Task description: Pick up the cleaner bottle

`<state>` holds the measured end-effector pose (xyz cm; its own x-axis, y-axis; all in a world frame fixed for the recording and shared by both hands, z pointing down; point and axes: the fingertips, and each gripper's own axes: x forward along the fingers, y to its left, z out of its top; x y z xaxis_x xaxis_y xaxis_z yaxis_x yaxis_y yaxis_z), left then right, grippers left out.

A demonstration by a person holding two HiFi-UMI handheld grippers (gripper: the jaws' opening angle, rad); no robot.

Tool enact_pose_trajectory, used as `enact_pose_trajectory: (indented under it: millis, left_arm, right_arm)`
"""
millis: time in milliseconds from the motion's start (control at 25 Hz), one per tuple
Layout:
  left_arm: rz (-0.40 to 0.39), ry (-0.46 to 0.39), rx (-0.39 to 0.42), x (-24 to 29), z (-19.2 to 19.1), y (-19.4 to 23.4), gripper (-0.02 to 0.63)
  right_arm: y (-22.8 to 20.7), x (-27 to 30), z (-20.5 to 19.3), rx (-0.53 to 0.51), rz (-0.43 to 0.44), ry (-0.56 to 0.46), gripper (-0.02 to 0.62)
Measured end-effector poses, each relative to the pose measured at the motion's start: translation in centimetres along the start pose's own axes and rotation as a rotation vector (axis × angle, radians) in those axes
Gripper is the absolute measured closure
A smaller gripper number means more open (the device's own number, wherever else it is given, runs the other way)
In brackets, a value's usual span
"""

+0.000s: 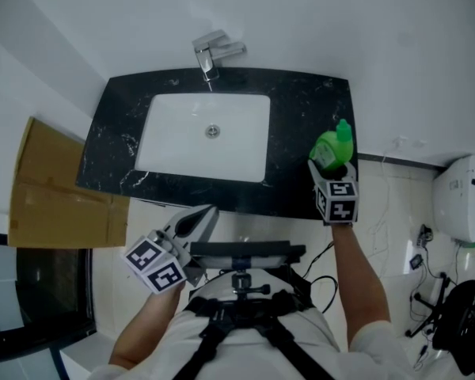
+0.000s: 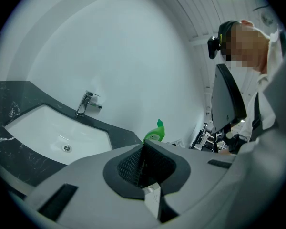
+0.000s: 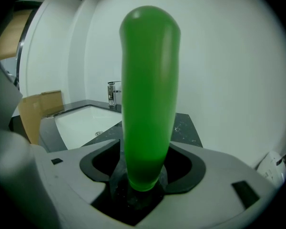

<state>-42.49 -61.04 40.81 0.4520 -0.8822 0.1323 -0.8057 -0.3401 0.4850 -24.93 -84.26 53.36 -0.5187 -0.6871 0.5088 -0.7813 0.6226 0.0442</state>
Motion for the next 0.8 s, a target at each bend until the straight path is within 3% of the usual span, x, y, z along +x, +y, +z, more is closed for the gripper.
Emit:
enact_pose_trajectory:
  millis: [800]
  left_arm:
    - [0.072, 0.047, 0.02, -0.6, 0.5, 0.6, 0.612]
  right_arm:
    - [0.1, 3.0, 0.4, 0.055, 0.052, -0.115, 0.319]
